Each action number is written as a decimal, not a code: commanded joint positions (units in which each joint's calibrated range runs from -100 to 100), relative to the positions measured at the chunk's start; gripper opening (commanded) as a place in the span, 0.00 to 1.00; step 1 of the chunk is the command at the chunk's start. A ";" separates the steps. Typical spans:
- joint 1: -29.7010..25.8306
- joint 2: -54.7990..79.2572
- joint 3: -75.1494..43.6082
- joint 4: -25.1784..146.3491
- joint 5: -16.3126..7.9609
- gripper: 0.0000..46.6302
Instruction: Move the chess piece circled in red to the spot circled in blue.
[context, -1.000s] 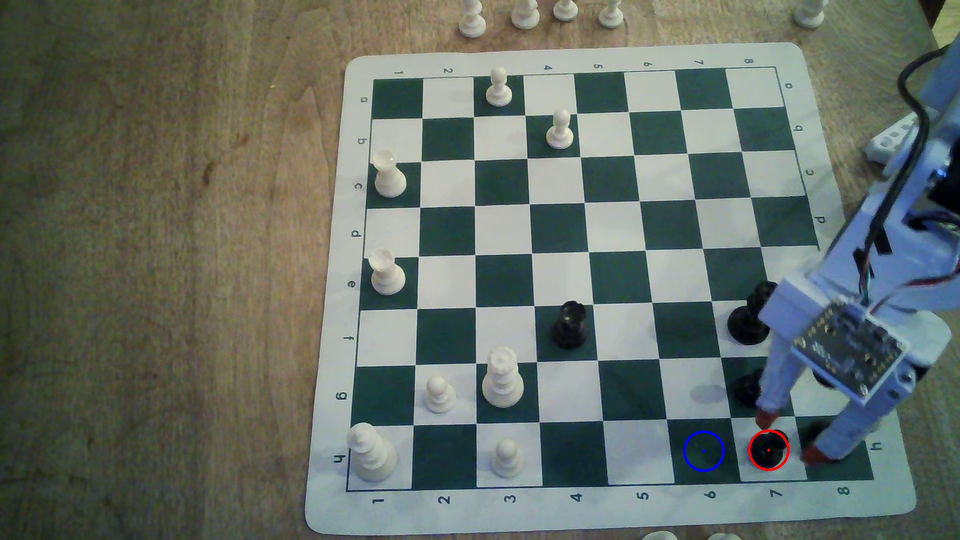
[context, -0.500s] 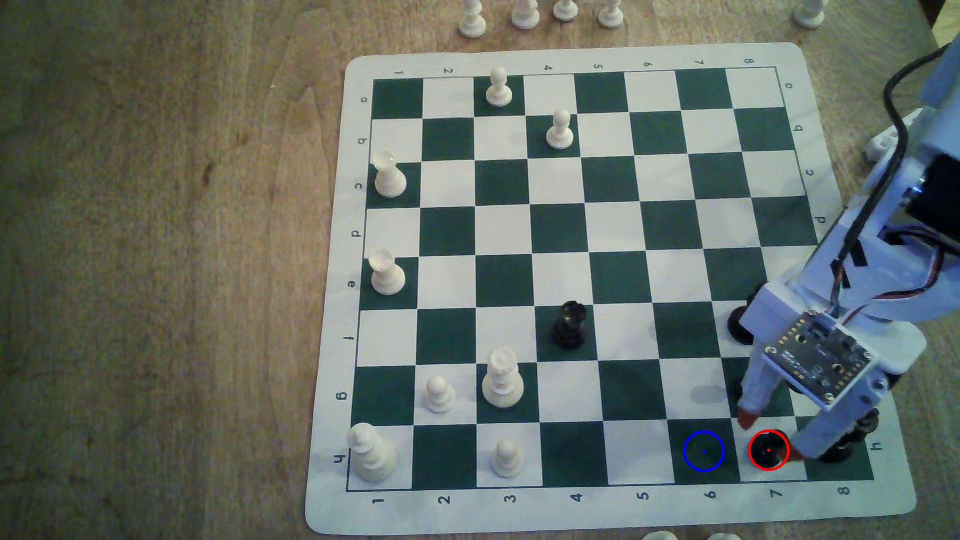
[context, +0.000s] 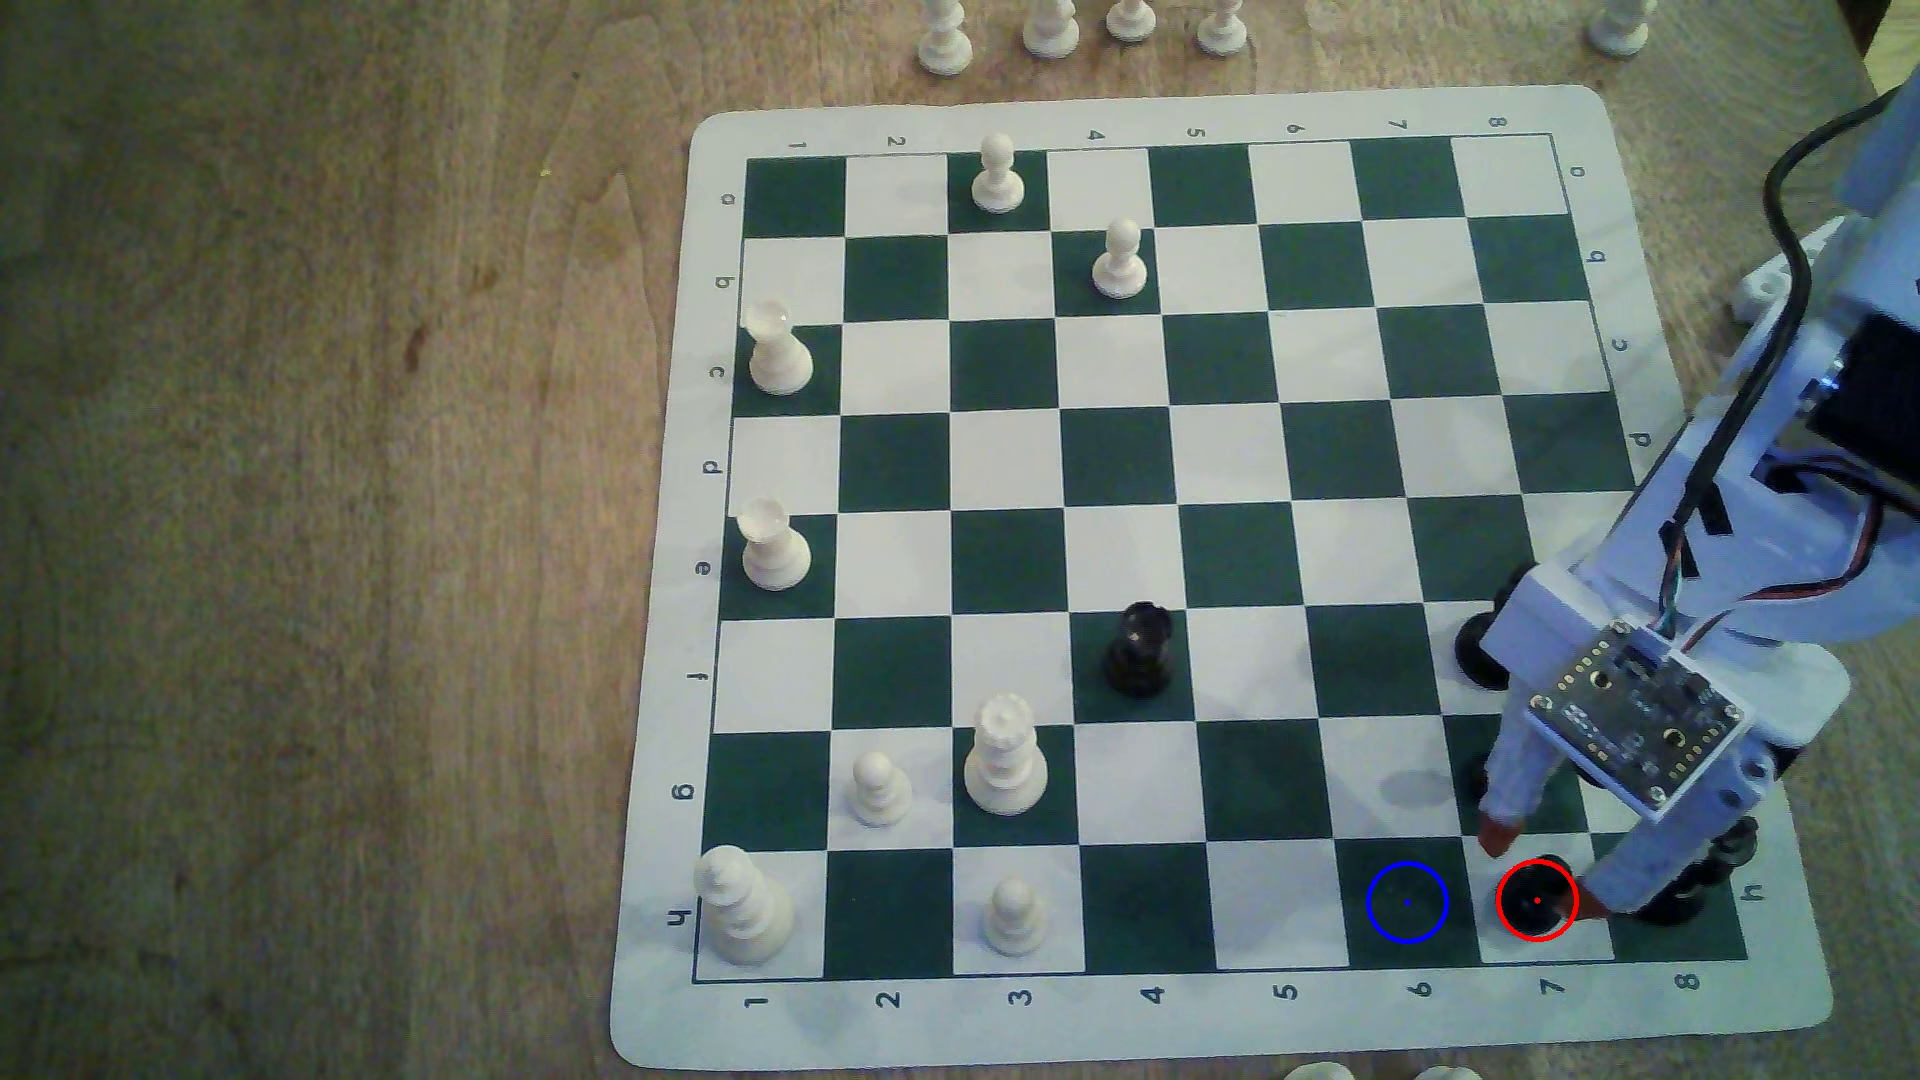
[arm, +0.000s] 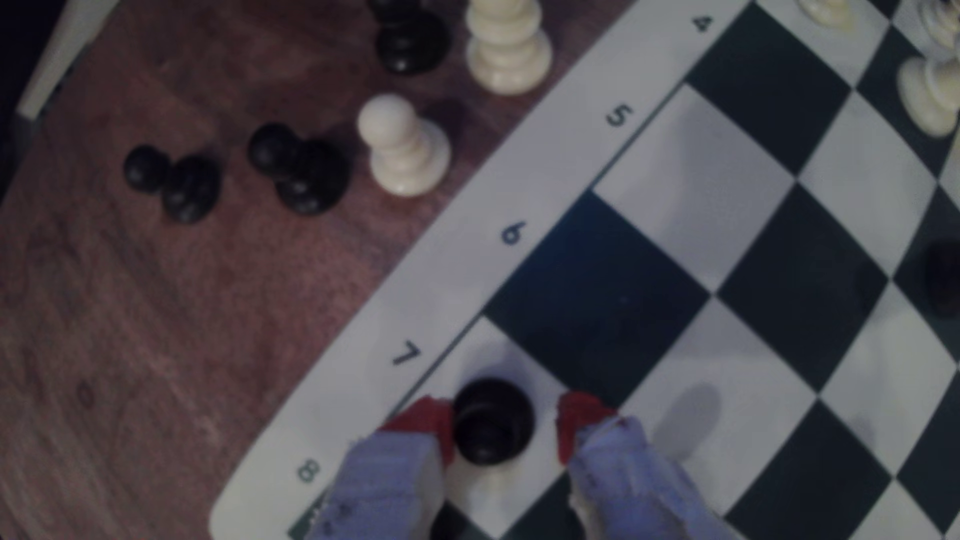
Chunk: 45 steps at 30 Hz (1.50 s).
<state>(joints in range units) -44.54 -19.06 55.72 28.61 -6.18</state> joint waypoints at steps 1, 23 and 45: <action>-0.86 -0.89 -0.05 -0.43 -0.15 0.23; -1.41 -0.72 0.77 -1.17 -0.24 0.02; 0.39 -5.30 -8.66 3.99 -1.32 0.01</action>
<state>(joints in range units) -44.40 -20.49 52.91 32.43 -6.91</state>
